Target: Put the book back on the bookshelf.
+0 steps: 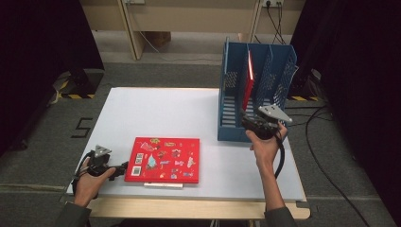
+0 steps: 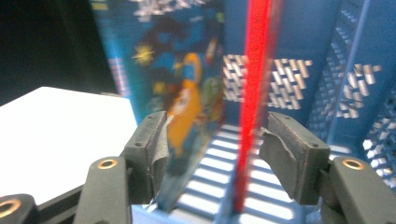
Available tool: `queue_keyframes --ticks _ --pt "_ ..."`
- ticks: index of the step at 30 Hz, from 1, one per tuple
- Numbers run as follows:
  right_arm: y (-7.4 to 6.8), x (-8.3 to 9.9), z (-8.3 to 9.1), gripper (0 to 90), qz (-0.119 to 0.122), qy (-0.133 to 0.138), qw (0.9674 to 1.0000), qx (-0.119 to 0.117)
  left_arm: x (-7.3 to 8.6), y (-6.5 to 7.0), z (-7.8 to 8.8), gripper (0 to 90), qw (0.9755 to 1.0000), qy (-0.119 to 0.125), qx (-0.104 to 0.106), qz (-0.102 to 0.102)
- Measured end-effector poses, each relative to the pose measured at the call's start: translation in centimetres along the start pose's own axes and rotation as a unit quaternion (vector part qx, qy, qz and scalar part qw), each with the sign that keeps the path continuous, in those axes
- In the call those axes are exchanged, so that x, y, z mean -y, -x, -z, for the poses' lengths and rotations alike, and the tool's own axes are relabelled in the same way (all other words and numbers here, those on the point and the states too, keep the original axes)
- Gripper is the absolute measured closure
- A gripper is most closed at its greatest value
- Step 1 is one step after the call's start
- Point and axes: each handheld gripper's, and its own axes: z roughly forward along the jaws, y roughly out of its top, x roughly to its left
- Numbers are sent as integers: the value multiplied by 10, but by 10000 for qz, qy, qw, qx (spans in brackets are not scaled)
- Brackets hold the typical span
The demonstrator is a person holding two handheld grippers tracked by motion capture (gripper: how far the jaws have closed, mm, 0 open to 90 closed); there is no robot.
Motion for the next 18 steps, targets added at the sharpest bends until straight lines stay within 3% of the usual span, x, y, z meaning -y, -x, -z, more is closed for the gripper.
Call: queue_keyframes --ticks 5,7,11,15,18 --pt "-19 11 12 369 -13 -144 9995 -265 0 -1 2 157 10000 32 8 44" --pt "-28 20 15 367 12 -268 9987 -445 0 -2 3 158 9999 63 16 84" --pt "-42 39 16 343 63 -463 9972 -585 0 -4 5 158 9997 149 11 183" --pt "-53 57 13 323 -32 -650 9950 -758 0 -6 10 159 9993 256 47 274" --pt "-64 69 11 304 -112 -832 9914 -1008 0 -3 11 159 9988 315 135 344"
